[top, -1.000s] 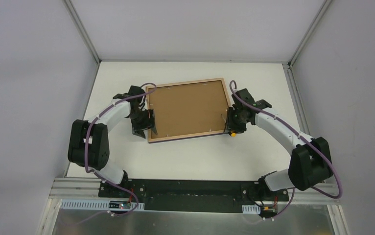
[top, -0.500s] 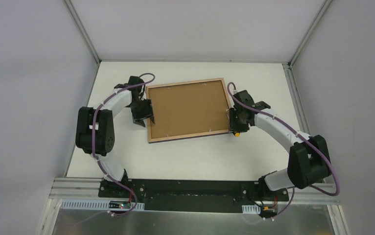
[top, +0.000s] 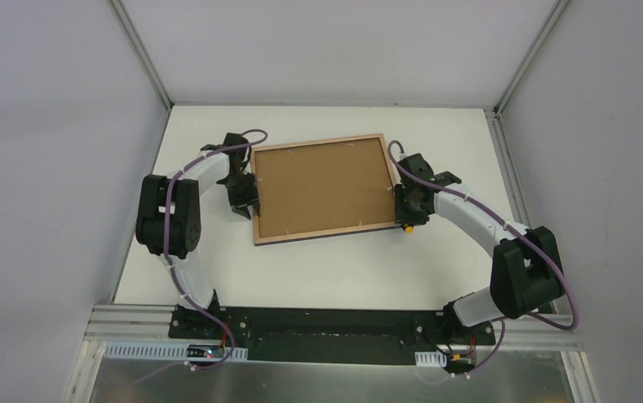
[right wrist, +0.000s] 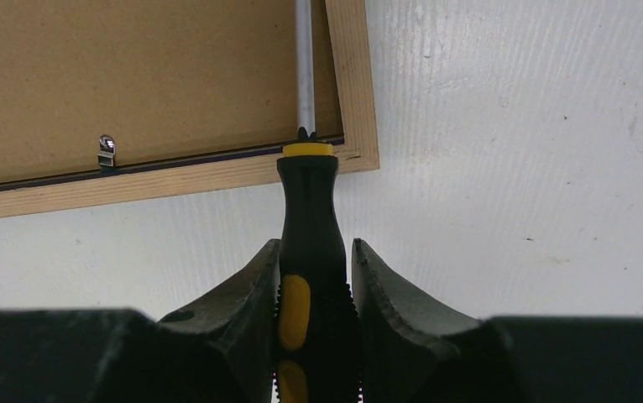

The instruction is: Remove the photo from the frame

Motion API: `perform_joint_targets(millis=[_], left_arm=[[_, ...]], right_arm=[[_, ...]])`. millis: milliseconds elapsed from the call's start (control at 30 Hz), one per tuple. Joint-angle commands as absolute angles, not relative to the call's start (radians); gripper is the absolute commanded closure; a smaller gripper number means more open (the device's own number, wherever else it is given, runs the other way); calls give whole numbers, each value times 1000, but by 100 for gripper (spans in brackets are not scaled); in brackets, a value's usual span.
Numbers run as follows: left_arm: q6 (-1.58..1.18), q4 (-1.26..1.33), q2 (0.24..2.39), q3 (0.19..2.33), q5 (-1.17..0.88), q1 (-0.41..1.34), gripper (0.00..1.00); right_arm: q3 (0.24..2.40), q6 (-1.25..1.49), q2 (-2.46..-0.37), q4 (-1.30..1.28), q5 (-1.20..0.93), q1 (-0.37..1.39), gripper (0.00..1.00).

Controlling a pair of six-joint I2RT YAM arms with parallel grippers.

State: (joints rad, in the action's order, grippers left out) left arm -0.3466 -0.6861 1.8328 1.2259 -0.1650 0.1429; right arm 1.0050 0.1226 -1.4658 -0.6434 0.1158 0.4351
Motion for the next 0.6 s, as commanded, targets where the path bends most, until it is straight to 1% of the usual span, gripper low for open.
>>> perform_joint_targets(millis=[0, 167, 333, 367, 567], left_arm=[[-319, -696, 1840, 1221, -137, 141, 71], [-309, -698, 1856, 1216, -135, 141, 83], [-297, -713, 1882, 1211, -140, 141, 98], [-294, -718, 1887, 1212, -141, 141, 100], [-286, -740, 1904, 1217, -150, 142, 100]], right_arm=[[1046, 95, -1484, -621, 121, 430, 100], [1047, 72, -1503, -591, 105, 429, 100], [1051, 48, -1516, -570, 92, 427, 100], [1053, 41, -1521, -568, 91, 426, 100], [1069, 31, -1559, -535, 38, 418, 100]])
